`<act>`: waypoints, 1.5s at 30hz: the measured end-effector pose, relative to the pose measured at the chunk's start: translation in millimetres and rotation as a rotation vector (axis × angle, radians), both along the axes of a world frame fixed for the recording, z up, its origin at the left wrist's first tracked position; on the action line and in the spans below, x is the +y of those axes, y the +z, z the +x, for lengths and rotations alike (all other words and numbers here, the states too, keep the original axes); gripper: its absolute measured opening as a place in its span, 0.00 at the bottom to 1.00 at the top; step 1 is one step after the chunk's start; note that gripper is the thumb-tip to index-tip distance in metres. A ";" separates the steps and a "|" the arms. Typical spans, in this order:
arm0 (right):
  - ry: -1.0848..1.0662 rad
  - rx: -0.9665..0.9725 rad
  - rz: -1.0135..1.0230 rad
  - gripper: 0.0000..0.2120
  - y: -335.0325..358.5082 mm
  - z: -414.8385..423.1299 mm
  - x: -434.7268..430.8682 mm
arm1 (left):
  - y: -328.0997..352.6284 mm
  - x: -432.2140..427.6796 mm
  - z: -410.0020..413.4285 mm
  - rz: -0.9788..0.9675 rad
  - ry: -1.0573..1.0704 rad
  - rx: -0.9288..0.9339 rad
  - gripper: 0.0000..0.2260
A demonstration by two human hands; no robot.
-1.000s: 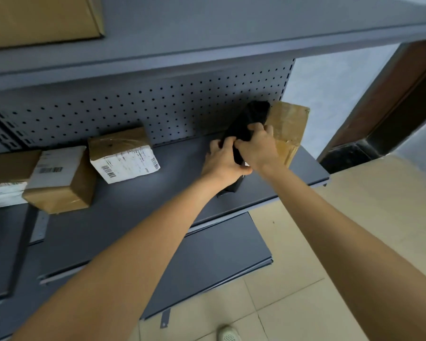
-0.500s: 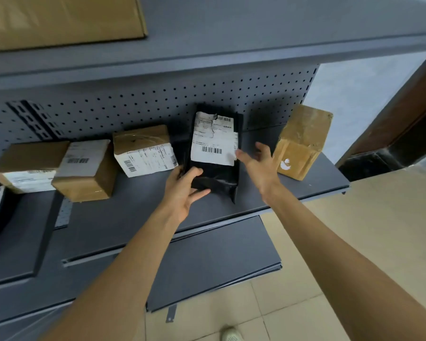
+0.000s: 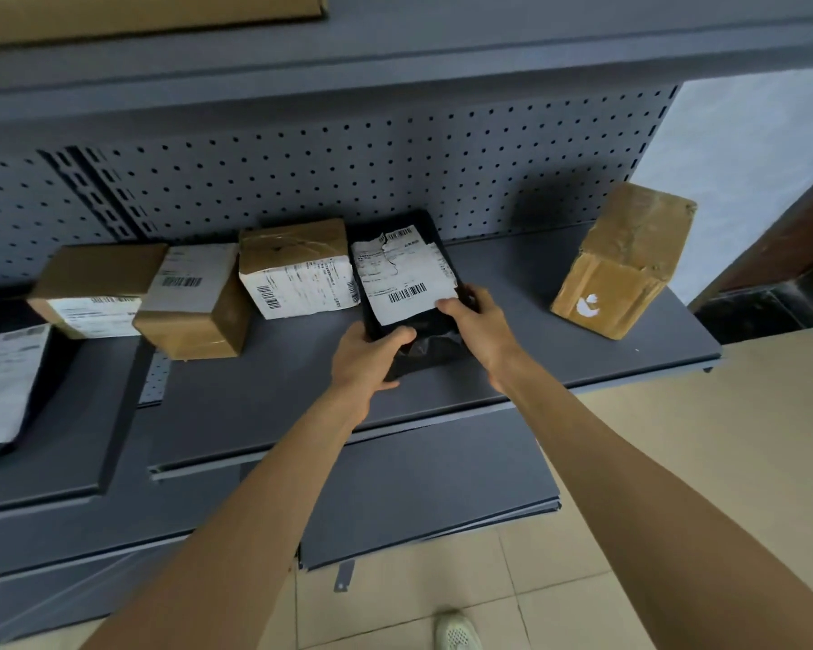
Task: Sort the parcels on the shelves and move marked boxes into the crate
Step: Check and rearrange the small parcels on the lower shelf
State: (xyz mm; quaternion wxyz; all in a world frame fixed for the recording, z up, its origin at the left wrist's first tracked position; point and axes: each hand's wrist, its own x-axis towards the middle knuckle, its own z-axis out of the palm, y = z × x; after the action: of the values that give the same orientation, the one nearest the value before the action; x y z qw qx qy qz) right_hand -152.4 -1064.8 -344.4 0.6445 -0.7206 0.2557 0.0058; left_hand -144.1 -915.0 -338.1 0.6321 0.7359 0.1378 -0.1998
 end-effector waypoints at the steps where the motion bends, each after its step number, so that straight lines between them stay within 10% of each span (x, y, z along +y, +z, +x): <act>1: 0.003 -0.004 -0.029 0.17 -1.1 0.5 0.6 | 0.1 -0.5 1.5 0.025 -0.003 0.000 0.17; 10: 0.114 0.025 -0.363 0.27 19.0 8.5 -9.8 | 21.1 -8.8 10.8 0.206 -0.059 0.079 0.21; 14: -0.008 -0.229 -0.487 0.23 70.1 12.1 -36.5 | 44.8 -40.7 12.2 0.691 0.010 -0.334 0.35; 20: -0.479 -0.428 -0.720 0.13 95.7 -27.9 -120.1 | 72.7 -156.3 -1.7 0.563 -0.391 -0.576 0.35; 27: -0.483 -0.112 -0.262 0.17 49.9 -60.6 -185.5 | 59.4 -238.2 -5.3 0.529 -0.643 -0.538 0.34; 34: -0.344 -0.197 -0.117 0.15 41.2 -58.3 -184.1 | 38.7 -241.1 1.5 0.475 -0.434 -0.531 0.32; 40: -0.455 -0.227 -0.052 0.24 46.5 -60.0 -198.5 | 59.2 -191.2 24.0 -0.079 -0.418 -0.226 0.26; 45: -0.325 -0.113 0.436 0.38 40.1 -60.0 -181.7 | 48.6 -153.5 16.0 -0.332 -0.351 -0.052 0.23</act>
State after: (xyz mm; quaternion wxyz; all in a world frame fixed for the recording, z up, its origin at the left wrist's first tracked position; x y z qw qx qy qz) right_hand -212.4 -1246.5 -304.3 0.7900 -0.5135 0.3244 -0.0830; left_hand -128.1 -1068.5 -289.5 0.7032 0.6395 -0.0432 -0.3076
